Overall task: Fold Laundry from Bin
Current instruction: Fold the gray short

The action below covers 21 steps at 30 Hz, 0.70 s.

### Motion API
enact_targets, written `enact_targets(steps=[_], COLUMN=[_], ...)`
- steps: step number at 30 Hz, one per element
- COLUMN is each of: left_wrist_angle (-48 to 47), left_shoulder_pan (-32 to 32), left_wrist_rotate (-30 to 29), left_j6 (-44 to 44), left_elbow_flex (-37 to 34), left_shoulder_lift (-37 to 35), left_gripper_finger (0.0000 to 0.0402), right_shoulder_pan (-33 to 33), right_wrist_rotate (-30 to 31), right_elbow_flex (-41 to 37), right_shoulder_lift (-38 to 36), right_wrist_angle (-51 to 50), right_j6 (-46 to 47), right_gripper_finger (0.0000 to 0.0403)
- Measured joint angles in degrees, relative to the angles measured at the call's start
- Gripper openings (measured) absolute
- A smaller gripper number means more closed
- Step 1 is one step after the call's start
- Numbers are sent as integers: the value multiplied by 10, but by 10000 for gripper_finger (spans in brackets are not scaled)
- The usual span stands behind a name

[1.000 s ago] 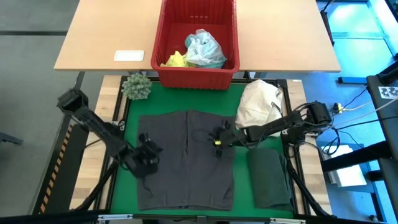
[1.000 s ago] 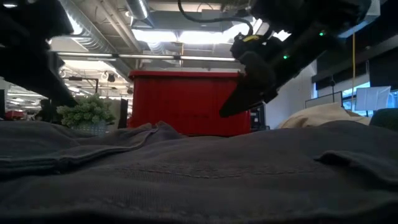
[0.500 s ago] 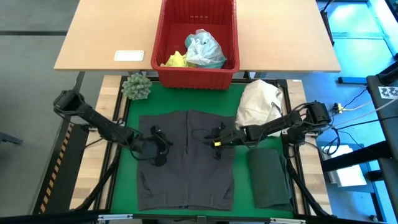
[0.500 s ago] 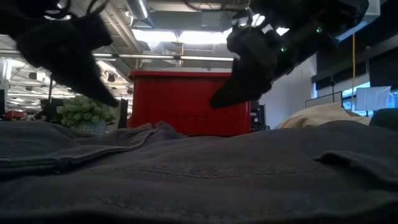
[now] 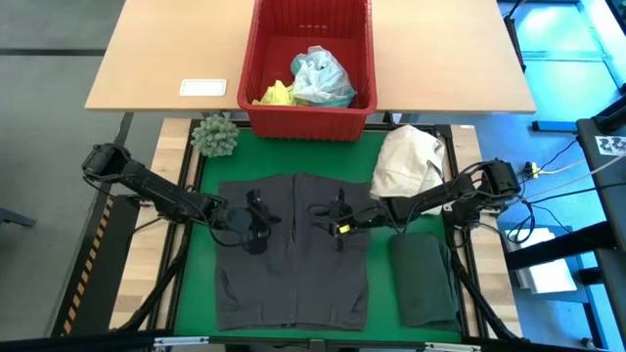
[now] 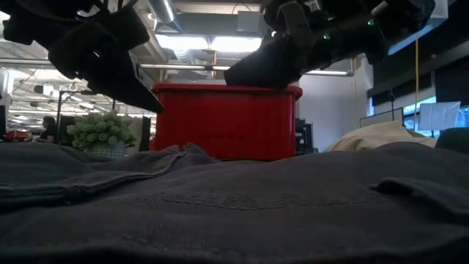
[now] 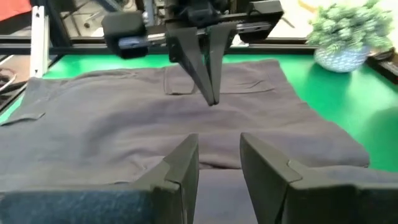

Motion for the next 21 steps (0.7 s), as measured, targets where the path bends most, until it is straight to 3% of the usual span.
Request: enact_targets(steps=[5, 12, 21], left_wrist_angle=[9, 8, 7], left_shoulder_pan=[0, 5, 46], left_wrist_rotate=[-34, -50, -41], left_j6=[84, 153, 158], left_elbow_flex=[0, 0, 0], left_shoulder_lift=[0, 0, 0], left_gripper_finger=[0, 0, 0], right_shoulder_pan=[-7, -41, -95], right_wrist_rotate=[34, 25, -37], right_elbow_flex=[0, 0, 0], right_shoulder_lift=[0, 0, 0], right_wrist_angle=[26, 46, 46], right_j6=[-17, -30, -28], right_gripper_finger=[115, 115, 115])
